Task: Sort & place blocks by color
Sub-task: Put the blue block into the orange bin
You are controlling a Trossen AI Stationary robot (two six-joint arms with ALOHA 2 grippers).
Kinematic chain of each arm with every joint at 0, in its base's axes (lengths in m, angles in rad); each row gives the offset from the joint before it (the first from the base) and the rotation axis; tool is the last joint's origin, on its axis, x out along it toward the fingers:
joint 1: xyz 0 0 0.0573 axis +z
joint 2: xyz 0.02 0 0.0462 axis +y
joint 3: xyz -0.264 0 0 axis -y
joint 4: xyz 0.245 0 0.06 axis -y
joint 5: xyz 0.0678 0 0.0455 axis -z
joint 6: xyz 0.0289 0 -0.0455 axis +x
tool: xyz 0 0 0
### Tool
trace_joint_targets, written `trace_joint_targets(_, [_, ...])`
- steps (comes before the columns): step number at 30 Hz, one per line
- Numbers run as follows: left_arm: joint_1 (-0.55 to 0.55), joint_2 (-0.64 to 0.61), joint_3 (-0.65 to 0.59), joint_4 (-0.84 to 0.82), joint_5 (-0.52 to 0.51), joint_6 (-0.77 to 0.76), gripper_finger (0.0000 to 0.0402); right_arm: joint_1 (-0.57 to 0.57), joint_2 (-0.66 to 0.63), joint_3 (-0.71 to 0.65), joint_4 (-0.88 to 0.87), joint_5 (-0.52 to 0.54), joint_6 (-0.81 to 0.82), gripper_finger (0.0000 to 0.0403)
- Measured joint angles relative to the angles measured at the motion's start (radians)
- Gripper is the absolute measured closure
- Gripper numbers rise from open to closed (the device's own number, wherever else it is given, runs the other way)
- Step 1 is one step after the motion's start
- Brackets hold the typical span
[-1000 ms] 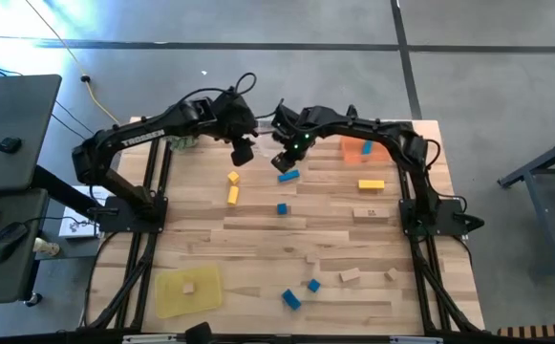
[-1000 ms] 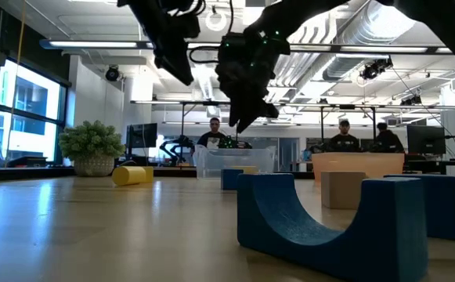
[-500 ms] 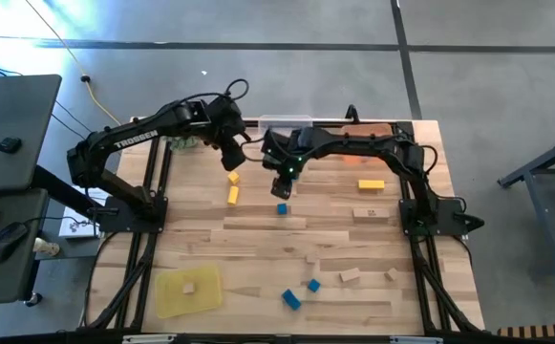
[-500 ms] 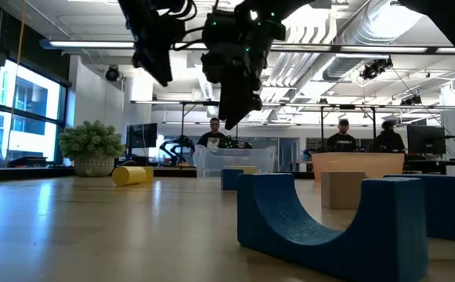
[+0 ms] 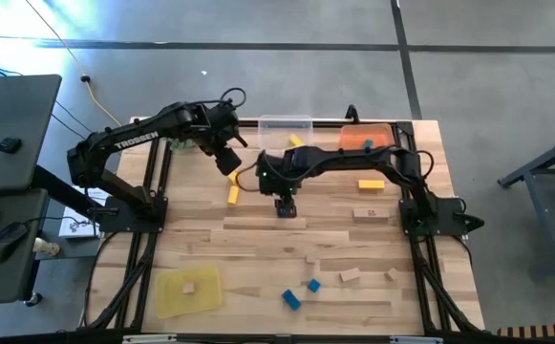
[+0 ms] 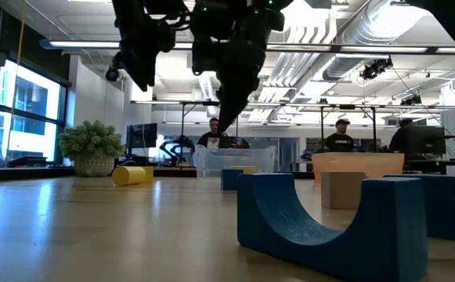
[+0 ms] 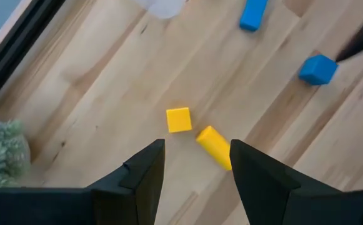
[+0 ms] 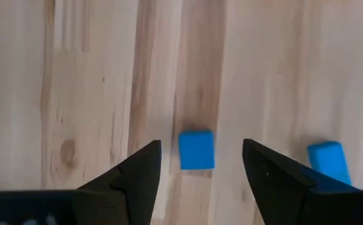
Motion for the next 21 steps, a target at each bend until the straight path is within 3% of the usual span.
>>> trace_joint_targets(9, [-0.007, -0.009, 0.0, -0.019, -0.001, -0.051, 0.0232, 0.016, 0.077, 0.0, -0.018, 0.008, -0.015, 0.0189])
trace_joint_targets(15, [-0.007, -0.009, 0.0, -0.024, -0.001, -0.054, 0.0232, 0.018, 0.115, 0.0, -0.043, 0.086, -0.009, 0.019])
trace_joint_targets(21, [-0.007, -0.009, 0.0, -0.025, -0.001, -0.054, 0.0232, 0.018, 0.129, 0.0, -0.027, 0.073, -0.01, 0.019])
